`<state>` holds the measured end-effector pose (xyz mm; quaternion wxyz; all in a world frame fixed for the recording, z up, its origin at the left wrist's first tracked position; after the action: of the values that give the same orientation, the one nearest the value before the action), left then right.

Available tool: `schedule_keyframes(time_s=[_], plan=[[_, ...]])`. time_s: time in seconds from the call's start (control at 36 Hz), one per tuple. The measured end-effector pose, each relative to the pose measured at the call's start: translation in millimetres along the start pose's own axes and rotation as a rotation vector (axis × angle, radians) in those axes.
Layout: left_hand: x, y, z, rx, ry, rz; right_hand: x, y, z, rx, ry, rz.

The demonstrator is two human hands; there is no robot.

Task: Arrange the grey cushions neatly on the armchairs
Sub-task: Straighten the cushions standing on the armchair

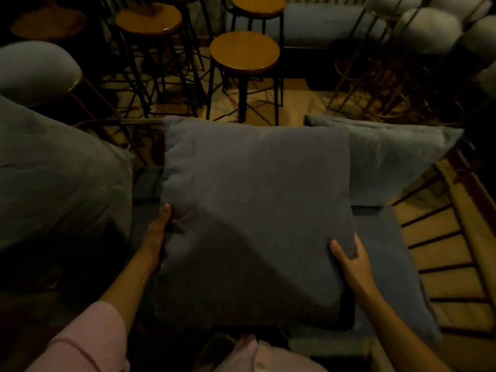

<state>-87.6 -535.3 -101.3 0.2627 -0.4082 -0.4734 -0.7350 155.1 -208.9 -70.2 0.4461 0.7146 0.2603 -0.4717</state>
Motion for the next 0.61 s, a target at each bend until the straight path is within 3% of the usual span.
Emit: schedule_keyframes(time_s=[0.14,0.28,0.47,0.53,0.61], plan=[[-29.0,2.3,102.1,-0.237,0.001,-0.049,18.5,49.8,-95.6,0.206,0.014,0.011],[-60.0,4.0,196.4,-0.303,-0.090,-0.111,31.4,78.5,-185.0,0.270,0.041,0.081],[-97.1,18.6,278.0,-0.519,-0.113,-0.147,53.5,64.3,-267.7,0.238,0.092,0.059],[-113.9,16.5,290.4,-0.532,-0.183,-0.166,62.2,47.7,-273.3,0.218,0.174,0.069],[-144.7,15.3,302.1,-0.436,-0.445,-0.259,71.6,19.1,-249.4,0.043,0.233,0.050]])
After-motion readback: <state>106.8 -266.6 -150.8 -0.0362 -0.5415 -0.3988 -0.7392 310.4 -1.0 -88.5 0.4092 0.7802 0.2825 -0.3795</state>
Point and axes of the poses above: each hand's wrist, its own y-axis away from the middle knuckle, its own z-axis out of the palm, x = y × z, the point moved 4 cm from there along -y, towards the middle knuckle, and after that the axes turned 15 degrees about -x, right-handed, at the moved point
